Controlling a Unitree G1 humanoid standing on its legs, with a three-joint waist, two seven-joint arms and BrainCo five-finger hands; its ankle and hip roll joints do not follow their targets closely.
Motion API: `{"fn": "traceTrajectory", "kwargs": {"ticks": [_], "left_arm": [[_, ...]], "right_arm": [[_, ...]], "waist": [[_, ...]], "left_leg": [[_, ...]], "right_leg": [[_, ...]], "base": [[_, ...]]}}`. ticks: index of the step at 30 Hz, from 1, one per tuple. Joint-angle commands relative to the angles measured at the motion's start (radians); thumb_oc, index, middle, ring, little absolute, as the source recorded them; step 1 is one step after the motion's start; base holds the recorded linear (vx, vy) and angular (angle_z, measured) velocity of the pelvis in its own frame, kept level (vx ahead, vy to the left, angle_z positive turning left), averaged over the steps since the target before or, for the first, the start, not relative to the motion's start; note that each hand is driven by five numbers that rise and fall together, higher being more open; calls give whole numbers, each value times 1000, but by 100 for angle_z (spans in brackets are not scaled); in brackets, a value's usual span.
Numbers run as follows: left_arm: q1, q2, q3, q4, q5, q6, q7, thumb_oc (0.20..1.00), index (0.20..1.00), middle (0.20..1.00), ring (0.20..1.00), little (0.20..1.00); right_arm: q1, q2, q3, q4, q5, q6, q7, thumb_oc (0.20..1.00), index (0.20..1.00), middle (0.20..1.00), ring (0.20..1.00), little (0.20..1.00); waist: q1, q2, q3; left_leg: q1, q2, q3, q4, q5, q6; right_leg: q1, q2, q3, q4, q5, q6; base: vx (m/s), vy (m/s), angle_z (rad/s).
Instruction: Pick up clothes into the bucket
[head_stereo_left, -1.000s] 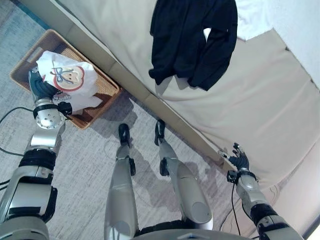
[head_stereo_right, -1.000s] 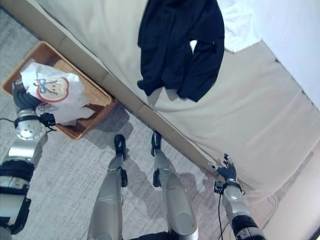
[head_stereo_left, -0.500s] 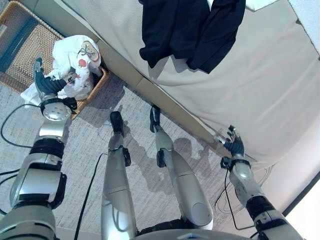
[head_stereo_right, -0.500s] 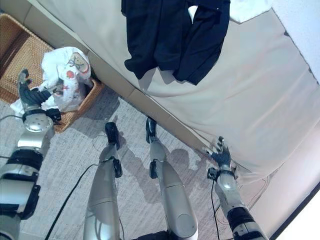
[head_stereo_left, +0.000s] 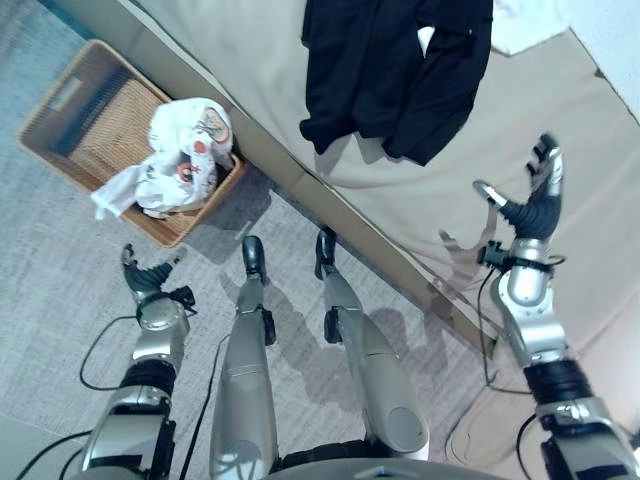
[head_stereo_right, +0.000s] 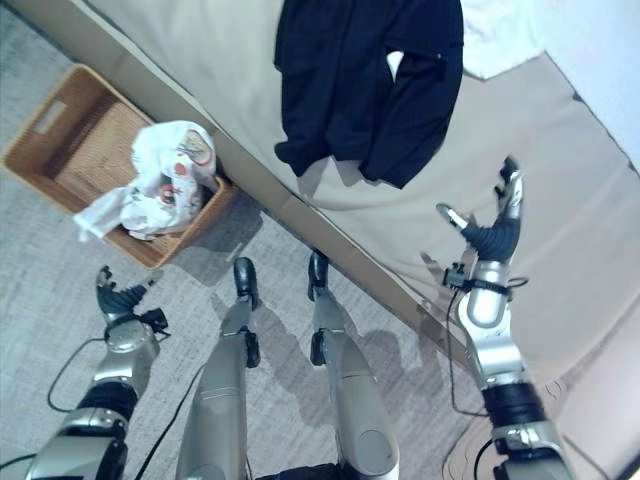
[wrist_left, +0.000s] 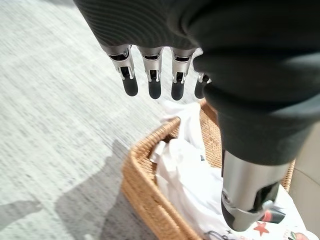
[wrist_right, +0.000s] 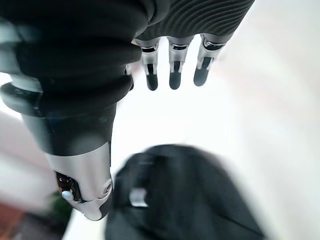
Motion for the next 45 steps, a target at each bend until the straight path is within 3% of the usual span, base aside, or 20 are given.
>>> {"fn": "traceTrajectory", "kwargs": {"ticks": [1,5,6,10,16,22,23,24,25,35,42,43,44,45], "left_arm": [[41,-41,-25,-23,75,-57,4,1000,1000,1000,1000,1000],[80,-117,-167,6,85,-70,-89,1000,1000,1000,1000,1000],[80,-119,-165,7,85,-71,-89,1000,1000,1000,1000,1000],[94,-142,-329,11,148,-61,-167,1000,1000,1000,1000,1000],[91,-133,-581,-75,254,-67,-270,1000,1000,1000,1000,1000],[83,-162,-604,-93,114,-77,-281,1000,1000,1000,1000,1000],[83,-162,-602,-98,102,-77,-279,1000,1000,1000,1000,1000],[81,-163,-602,-99,102,-77,-279,1000,1000,1000,1000,1000],[81,-162,-594,-99,80,-76,-274,1000,1000,1000,1000,1000],[96,-164,-538,-101,-9,-78,-256,1000,1000,1000,1000,1000],[74,-169,-560,-120,-25,-71,-280,1000,1000,1000,1000,1000],[68,-170,-561,-119,-29,-69,-286,1000,1000,1000,1000,1000],[62,-173,-563,-119,-33,-70,-287,1000,1000,1000,1000,1000],[59,-173,-564,-119,-32,-70,-286,1000,1000,1000,1000,1000]], "right_arm": [[-41,-97,-64,-41,-112,21,-78,1000,1000,1000,1000,1000],[-200,-198,0,153,-158,117,-93,1000,1000,1000,1000,1000],[-205,-200,4,158,-157,115,-94,1000,1000,1000,1000,1000],[-437,-282,145,383,-141,167,-74,1000,1000,1000,1000,1000],[-815,-303,401,748,-91,208,-1,1000,1000,1000,1000,1000],[-1082,-301,606,1077,-31,238,98,1000,1000,1000,1000,1000],[-1100,-307,625,1116,-34,249,114,1000,1000,1000,1000,1000],[-1105,-307,628,1121,-33,247,115,1000,1000,1000,1000,1000],[-1136,-319,667,1172,-43,258,137,1000,1000,1000,1000,1000],[-1149,-346,738,1276,-114,296,220,1000,1000,1000,1000,1000],[-1135,-324,791,1281,-129,296,327,1000,1000,1000,1000,1000],[-1136,-319,800,1276,-128,292,341,344,344,344,344,344],[-1136,-316,801,1266,-120,287,339,200,200,200,200,200],[-1135,-313,805,1256,-120,284,338,200,200,200,200,200]], "waist": [[18,59,-13],[52,106,-13],[49,108,-13],[76,147,-13],[105,189,-33],[125,233,-16],[129,235,-17],[131,240,-13],[135,241,-14],[164,269,-13],[161,265,-13],[160,262,-13],[160,260,-13],[159,258,-13]], "left_leg": [[74,-7,-39,37,-79,6],[160,-8,-80,-49,-31,1],[162,-8,-81,-51,-30,1],[213,2,-108,-134,20,-15],[220,10,-134,-195,56,-24],[184,6,-154,-187,74,-28],[193,4,-162,-195,57,-31],[174,5,-159,-186,76,-28],[172,3,-166,-190,58,-29],[21,6,-184,-171,82,-30],[-38,-4,-184,-166,91,-31],[-45,-6,-183,-163,91,-30],[-50,-8,-184,-159,90,-30],[-54,-8,-184,-156,90,-29]], "right_leg": [[7,-122,-38,193,-132,104],[48,-138,-80,253,-181,93],[50,-139,-82,252,-181,93],[61,-147,-110,293,-210,84],[7,-155,-116,382,-259,71],[-62,-174,-120,478,-292,59],[-67,-176,-110,498,-327,67],[-78,-177,-120,491,-294,57],[-98,-179,-104,520,-333,64],[-269,-177,-94,580,-336,64],[-325,-179,-92,584,-333,59],[-331,-179,-92,584,-330,58],[-332,-180,-91,580,-326,59],[-333,-180,-90,577,-325,59]], "base": [[28,-70,22],[27,-123,31],[16,-104,37],[7,-101,24],[13,-87,18],[15,-86,20],[-11,-55,27],[92,-101,24],[12,-75,21],[10,-47,3],[-1,-5,2],[0,0,0],[0,0,0],[0,0,0]]}}
